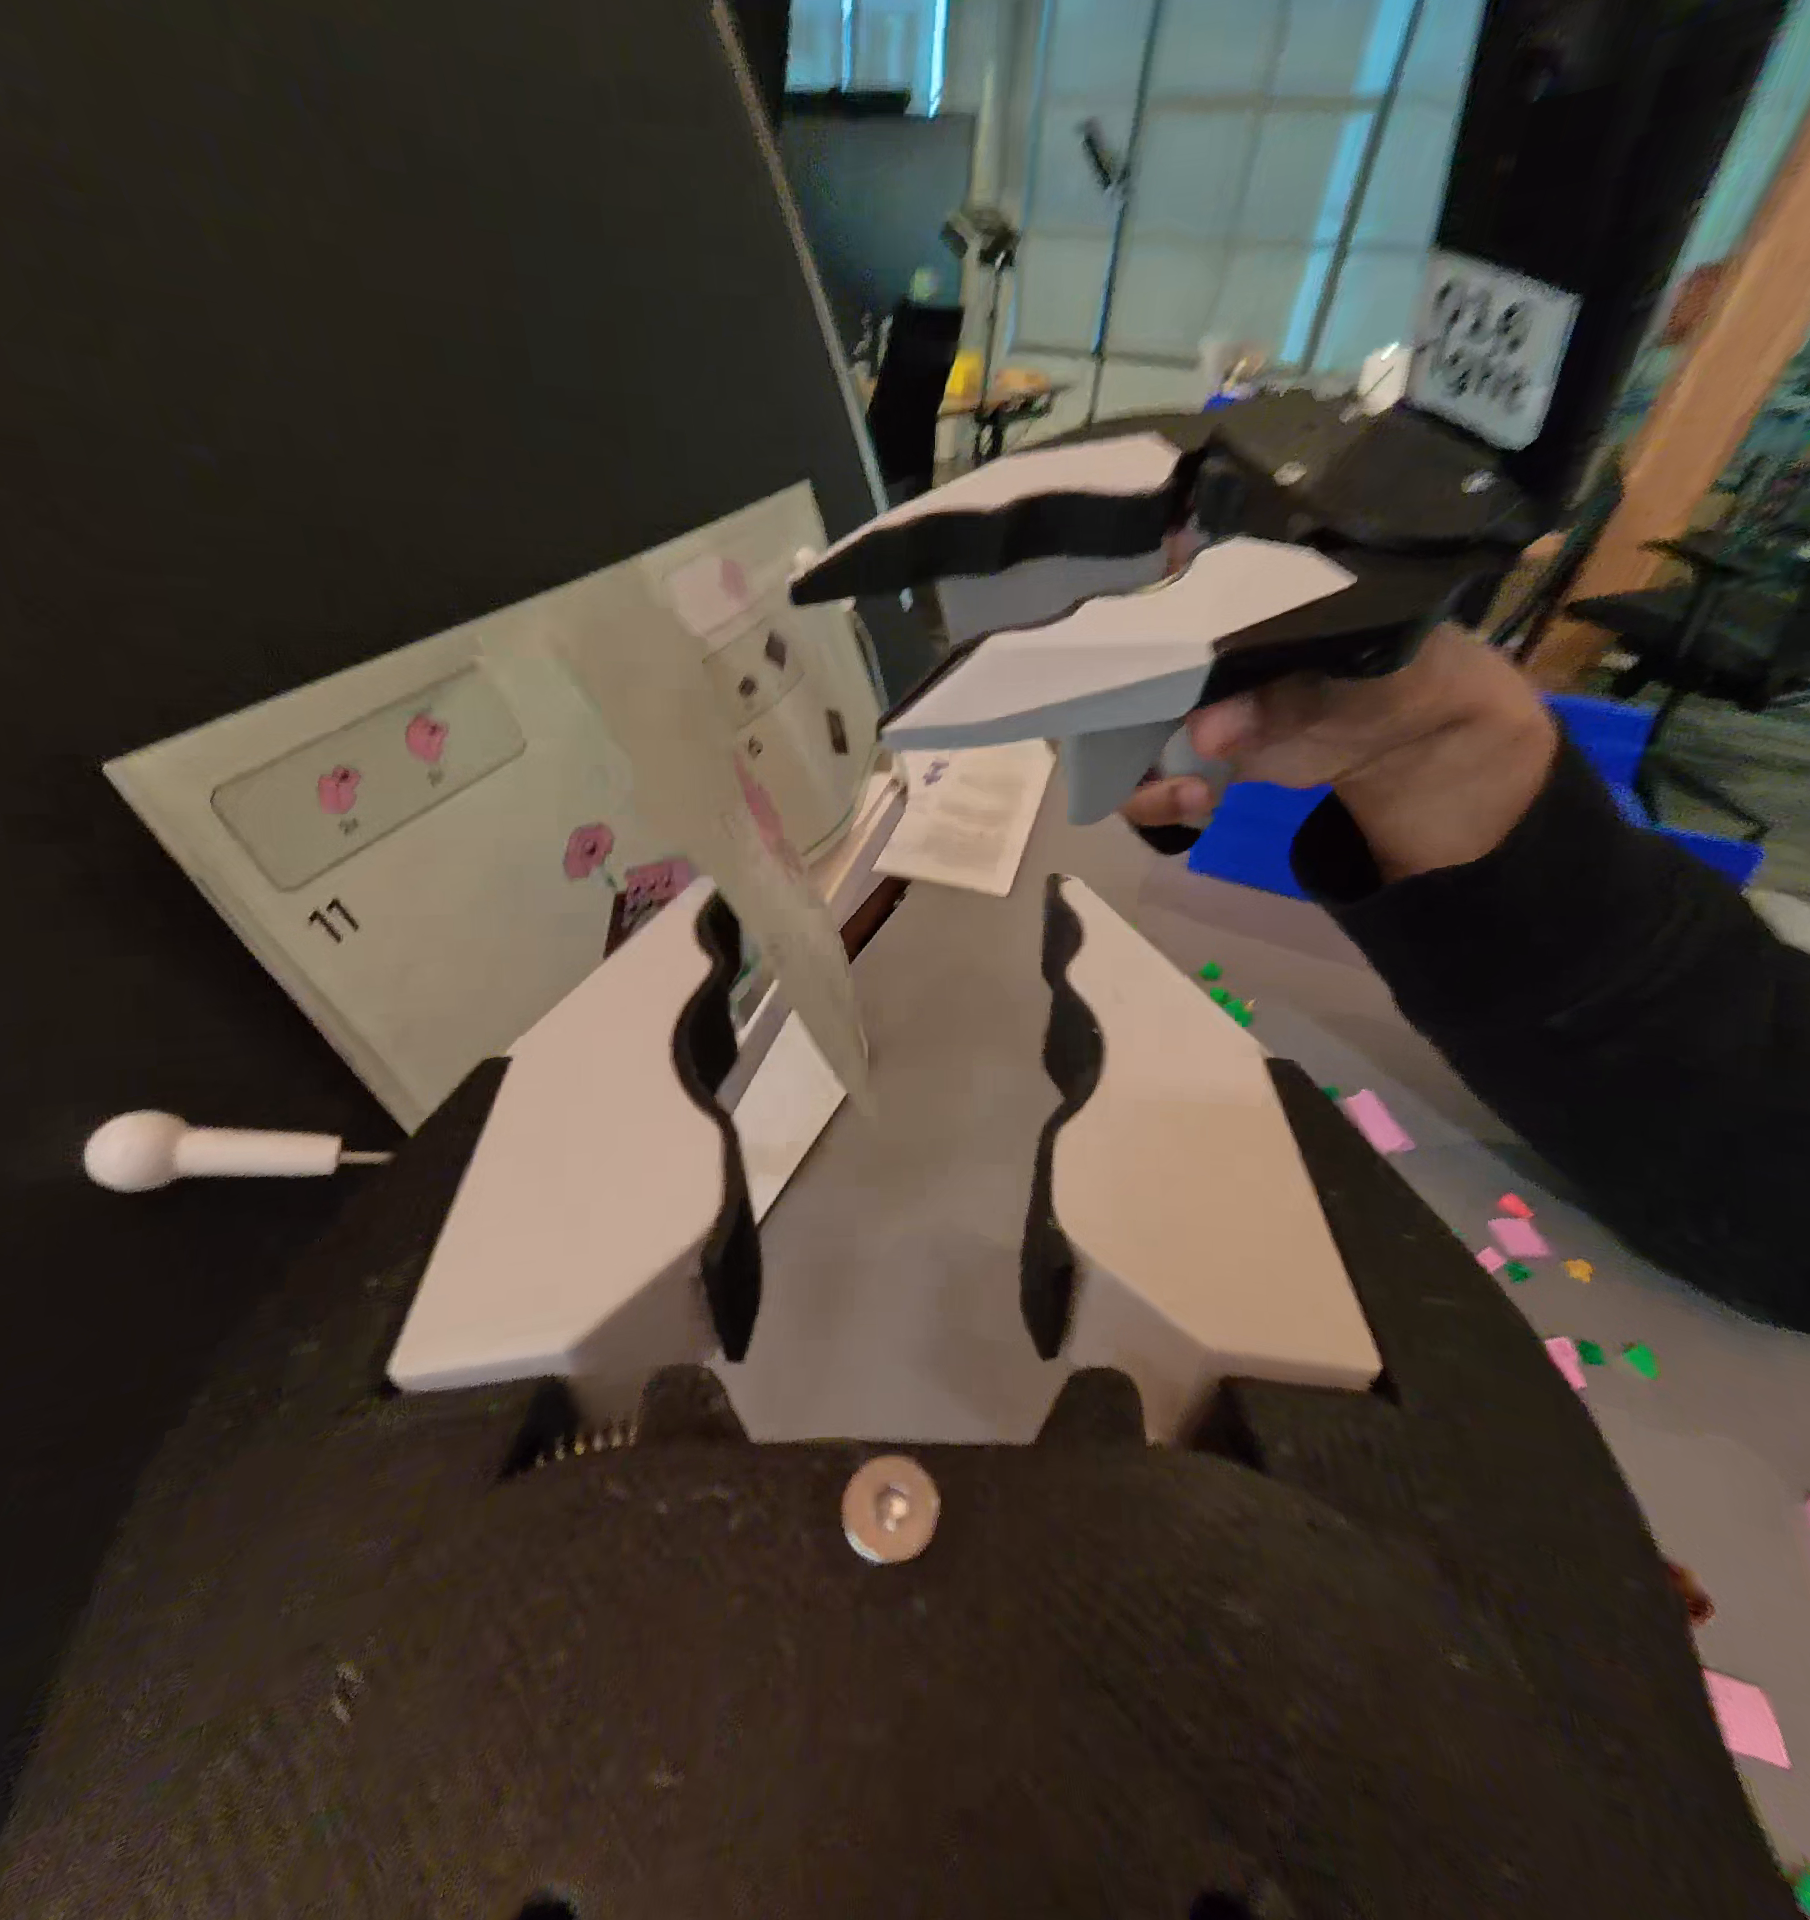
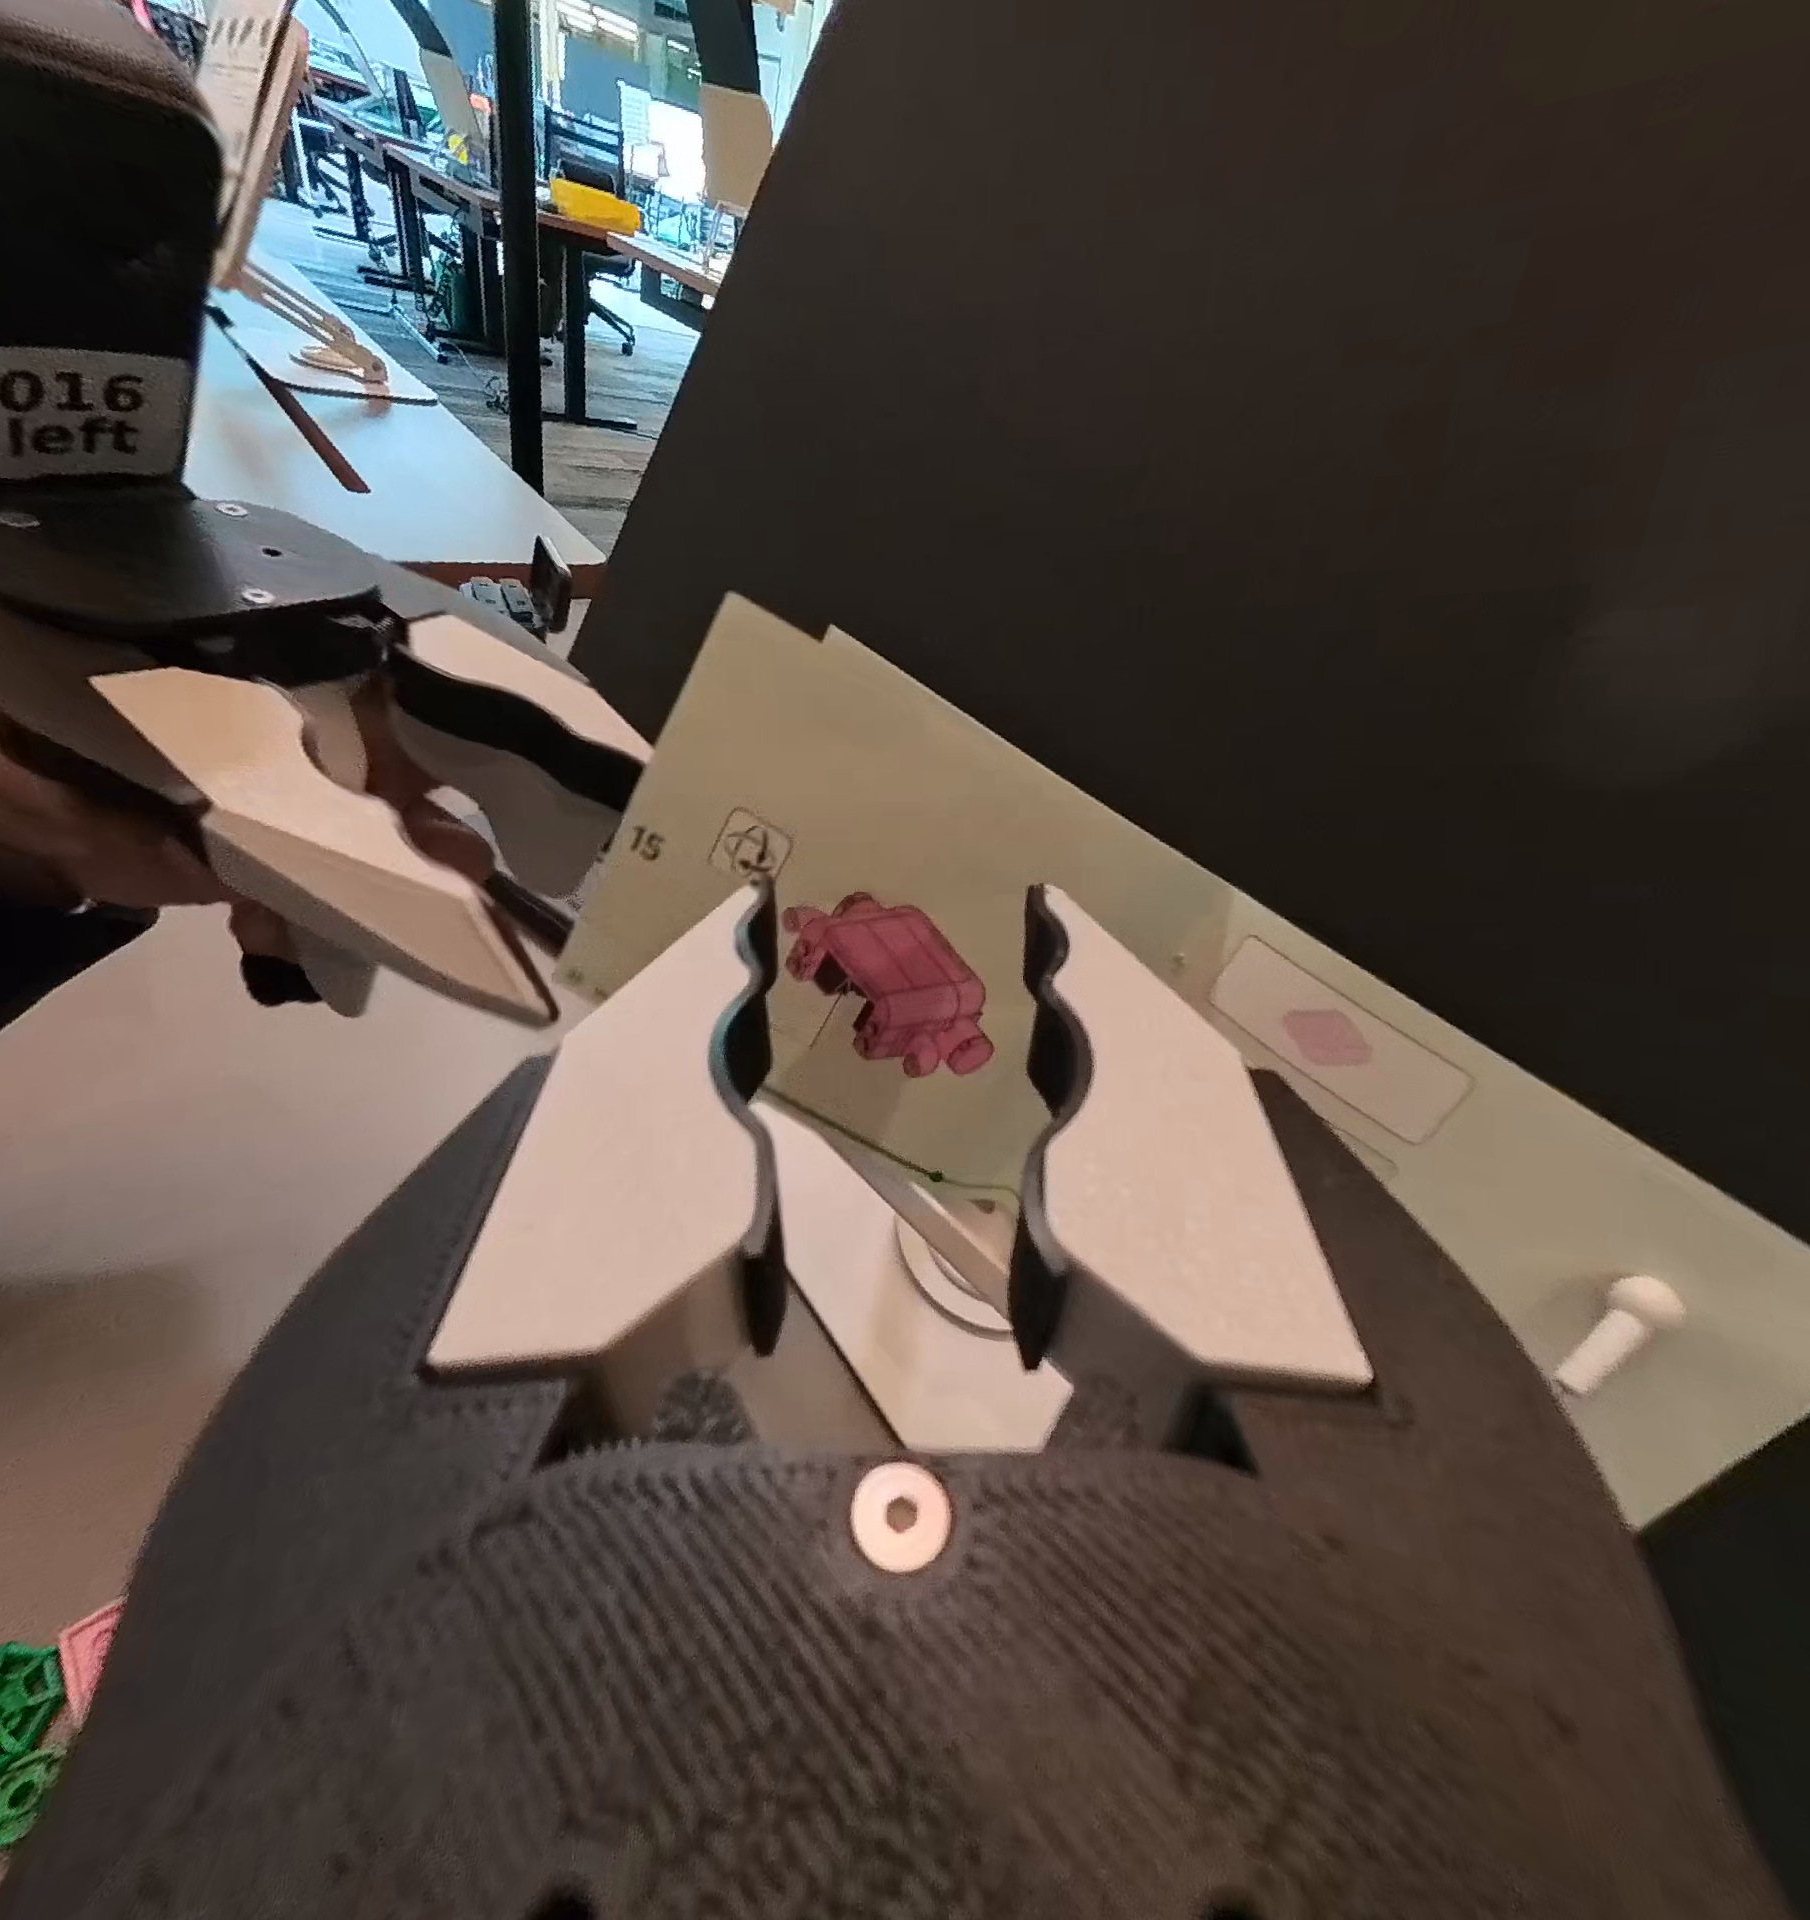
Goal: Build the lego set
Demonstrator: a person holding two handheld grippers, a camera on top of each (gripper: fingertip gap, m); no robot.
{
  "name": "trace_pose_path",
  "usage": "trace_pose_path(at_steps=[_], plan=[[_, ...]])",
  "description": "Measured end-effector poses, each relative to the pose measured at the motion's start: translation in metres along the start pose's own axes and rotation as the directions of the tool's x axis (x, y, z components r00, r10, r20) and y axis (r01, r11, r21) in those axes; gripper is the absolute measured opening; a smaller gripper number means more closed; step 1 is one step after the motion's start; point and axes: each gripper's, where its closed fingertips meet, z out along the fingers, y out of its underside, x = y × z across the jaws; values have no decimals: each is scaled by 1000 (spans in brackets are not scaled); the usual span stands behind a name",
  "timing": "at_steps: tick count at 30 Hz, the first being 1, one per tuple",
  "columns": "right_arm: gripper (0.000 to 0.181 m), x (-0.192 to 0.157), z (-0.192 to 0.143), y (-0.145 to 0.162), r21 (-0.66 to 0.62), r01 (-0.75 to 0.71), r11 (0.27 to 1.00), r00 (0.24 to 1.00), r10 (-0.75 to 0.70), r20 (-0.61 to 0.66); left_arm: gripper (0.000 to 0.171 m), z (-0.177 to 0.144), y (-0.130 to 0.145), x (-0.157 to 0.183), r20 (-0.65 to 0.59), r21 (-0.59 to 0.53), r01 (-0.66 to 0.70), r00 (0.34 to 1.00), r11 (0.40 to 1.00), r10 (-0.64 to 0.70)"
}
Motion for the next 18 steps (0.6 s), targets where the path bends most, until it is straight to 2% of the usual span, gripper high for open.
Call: trace_pose_path(at_steps=[2, 5, 7, 10, 14, 18], plan=[[45, 3, -1, -2, 10, -10, 1000, 1000, 10, -10, 26, -5, -11, 2, -29, 61, 28, 999, 998, -26], [45, 7, -4, -4, 25, -22, 999, 1000, 23, -20, 2, -13, -23, -1, -54, 135, 80, 996, 988, -73], [44, 8, -6, -6, 34, -27, 999, 999, 28, -24, 0, -16, -24, -4, -53, 141, 96, 995, 985, -89], [44, 9, -8, -8, 44, -32, 999, 999, 33, -24, 0, -11, -15, -6, -19, 93, 70, 997, 993, -68], [44, 9, -8, -9, 40, -23, 999, 999, 24, -30, 0, -4, -16, 6, -85, 99, 82, 994, 992, -73], [43, 9, -10, -12, 50, -21, 999, 999, 23, -34, 0, 1, -14, 5, -72, 90, 63, 996, 994, -56]])
